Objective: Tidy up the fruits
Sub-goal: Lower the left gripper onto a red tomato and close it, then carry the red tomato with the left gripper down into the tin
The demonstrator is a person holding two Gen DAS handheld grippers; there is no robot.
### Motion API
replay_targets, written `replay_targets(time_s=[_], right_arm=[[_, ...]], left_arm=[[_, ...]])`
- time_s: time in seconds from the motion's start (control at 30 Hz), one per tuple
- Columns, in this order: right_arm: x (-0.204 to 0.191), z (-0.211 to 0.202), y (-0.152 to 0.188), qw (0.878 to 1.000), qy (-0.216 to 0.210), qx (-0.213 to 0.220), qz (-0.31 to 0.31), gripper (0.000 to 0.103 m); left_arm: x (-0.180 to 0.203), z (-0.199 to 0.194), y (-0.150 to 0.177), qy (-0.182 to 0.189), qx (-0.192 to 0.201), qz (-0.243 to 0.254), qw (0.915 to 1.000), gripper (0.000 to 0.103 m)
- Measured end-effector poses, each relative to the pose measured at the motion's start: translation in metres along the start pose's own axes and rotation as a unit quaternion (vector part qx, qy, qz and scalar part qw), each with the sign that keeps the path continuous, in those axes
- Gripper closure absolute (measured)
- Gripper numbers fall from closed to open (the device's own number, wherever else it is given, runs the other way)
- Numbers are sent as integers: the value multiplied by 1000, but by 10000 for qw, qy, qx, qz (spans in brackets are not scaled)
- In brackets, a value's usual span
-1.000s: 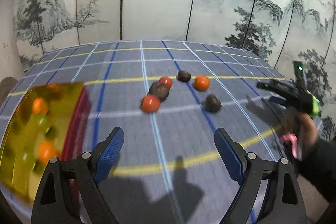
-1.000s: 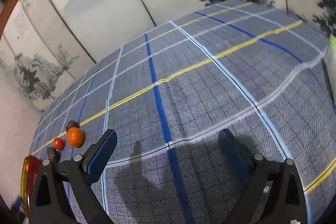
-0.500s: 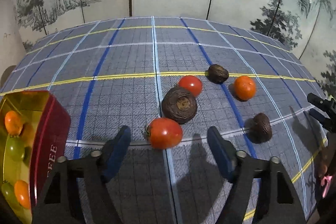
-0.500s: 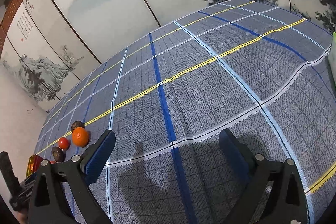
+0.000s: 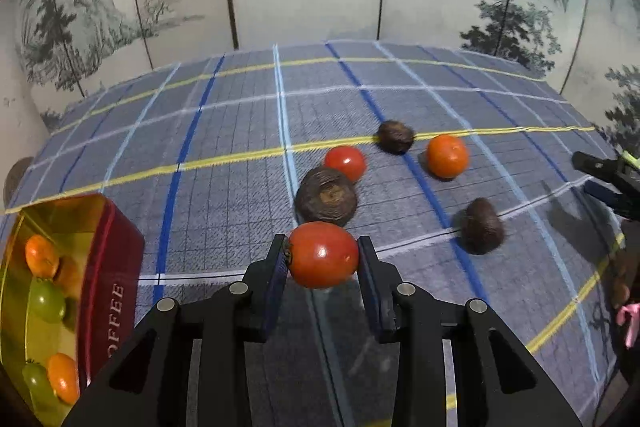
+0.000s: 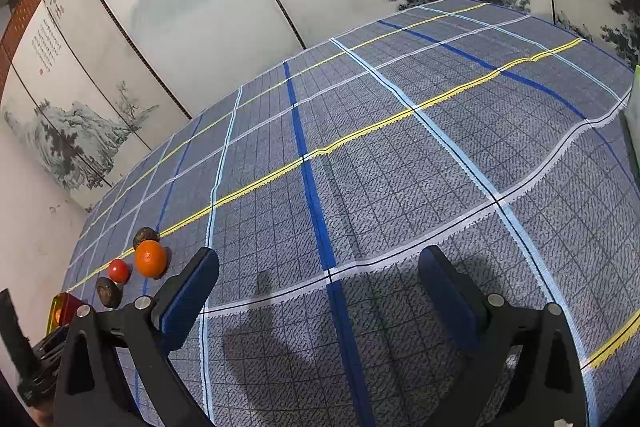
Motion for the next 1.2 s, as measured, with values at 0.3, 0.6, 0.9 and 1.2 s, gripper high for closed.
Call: replay_targets(time_s=[0.3,0.6,0.9,1.2], right_arm=[[-2,2,0,10000,25,-13,-24,2],[-4,3,1,10000,40,-20,-35,1],[-5,4,1,10000,51,-23,-39,1],[-7,4,0,10000,57,-21,-36,1]], left_arm=[[6,-39,-16,97,294,-52,9995,68],[-26,-86,-47,-2,711,-279,9971,68],[-93,-116,-62,-437,910,-630,9929,68],[-159,-118,-44,-854,720,-1027,9884,68]])
Point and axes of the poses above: each gripper's, at about its wrist camera, not at the fingertips, and z roughly the way its jaws point, x to its right, y to its underside, the point moved 8 cm from there along z, roughly the way its jaws point, and after that the axes turned 2 degrees about -x, right-handed, at the moved point
